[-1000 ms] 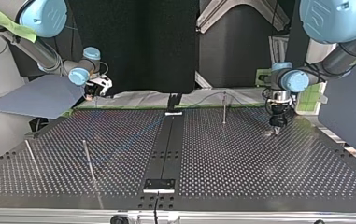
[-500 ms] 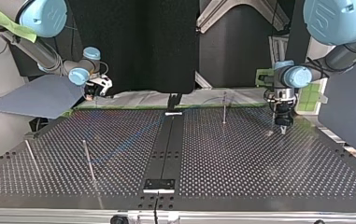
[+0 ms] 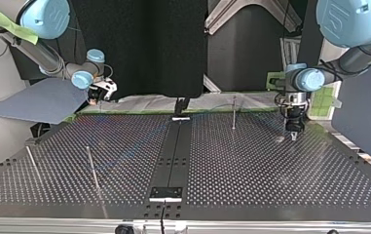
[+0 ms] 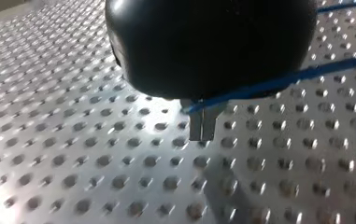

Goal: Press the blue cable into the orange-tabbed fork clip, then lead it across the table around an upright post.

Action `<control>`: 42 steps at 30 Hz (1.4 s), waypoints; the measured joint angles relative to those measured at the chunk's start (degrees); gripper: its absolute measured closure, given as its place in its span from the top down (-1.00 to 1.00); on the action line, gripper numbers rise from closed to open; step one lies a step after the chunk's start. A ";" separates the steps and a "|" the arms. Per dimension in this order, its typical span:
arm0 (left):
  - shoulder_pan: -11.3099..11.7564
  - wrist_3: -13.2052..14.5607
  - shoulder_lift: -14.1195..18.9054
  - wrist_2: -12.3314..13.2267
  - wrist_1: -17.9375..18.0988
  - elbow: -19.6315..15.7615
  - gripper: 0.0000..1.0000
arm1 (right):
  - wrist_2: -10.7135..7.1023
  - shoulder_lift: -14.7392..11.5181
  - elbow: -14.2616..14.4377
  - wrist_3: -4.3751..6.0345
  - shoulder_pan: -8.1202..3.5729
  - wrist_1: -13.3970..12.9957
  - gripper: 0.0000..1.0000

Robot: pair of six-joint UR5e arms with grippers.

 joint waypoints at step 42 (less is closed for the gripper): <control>-12.61 19.09 -0.07 -9.50 -16.46 -6.54 0.97 | -0.41 -0.01 0.00 0.09 0.52 0.09 -1.00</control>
